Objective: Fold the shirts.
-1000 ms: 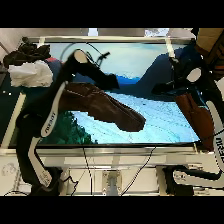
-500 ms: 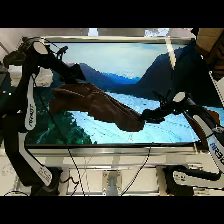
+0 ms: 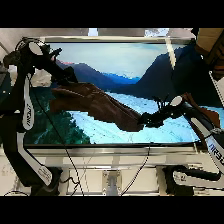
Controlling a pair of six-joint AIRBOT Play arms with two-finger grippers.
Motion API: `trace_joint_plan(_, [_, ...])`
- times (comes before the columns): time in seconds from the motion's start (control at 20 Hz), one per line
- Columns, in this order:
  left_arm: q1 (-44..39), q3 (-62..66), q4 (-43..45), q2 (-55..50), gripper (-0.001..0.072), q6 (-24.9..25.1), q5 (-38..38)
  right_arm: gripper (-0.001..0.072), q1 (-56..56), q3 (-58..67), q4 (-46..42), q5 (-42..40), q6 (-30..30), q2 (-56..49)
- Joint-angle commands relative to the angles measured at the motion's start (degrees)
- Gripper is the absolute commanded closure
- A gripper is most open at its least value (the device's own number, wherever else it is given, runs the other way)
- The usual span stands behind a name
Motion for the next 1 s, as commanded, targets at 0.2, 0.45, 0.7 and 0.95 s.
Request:
trace_joint_plan(0.2, [0.1, 0.1, 0.8, 0.0, 0.0198, 0.7, -0.6, 0.0177, 0.1, -4.8, 7.6, -7.4, -1.2, 0.0])
trace_joint_plan(0.45, [0.1, 0.1, 0.9, 0.0, 0.0199, 1.5, -0.6, 0.041, 0.1, -6.4, 17.8, -11.5, -7.6, 0.0])
trace_joint_plan(0.7, [0.1, 0.1, 7.1, 0.0, 0.0203, 1.5, -0.7, 0.0675, -0.7, -5.3, 23.5, -10.9, -14.3, 1.9])
trace_joint_plan(0.95, [0.1, -0.1, 17.0, 0.0, 0.0203, 1.5, -2.7, 0.0676, -13.2, 4.9, 17.3, -8.6, -12.0, 8.9])
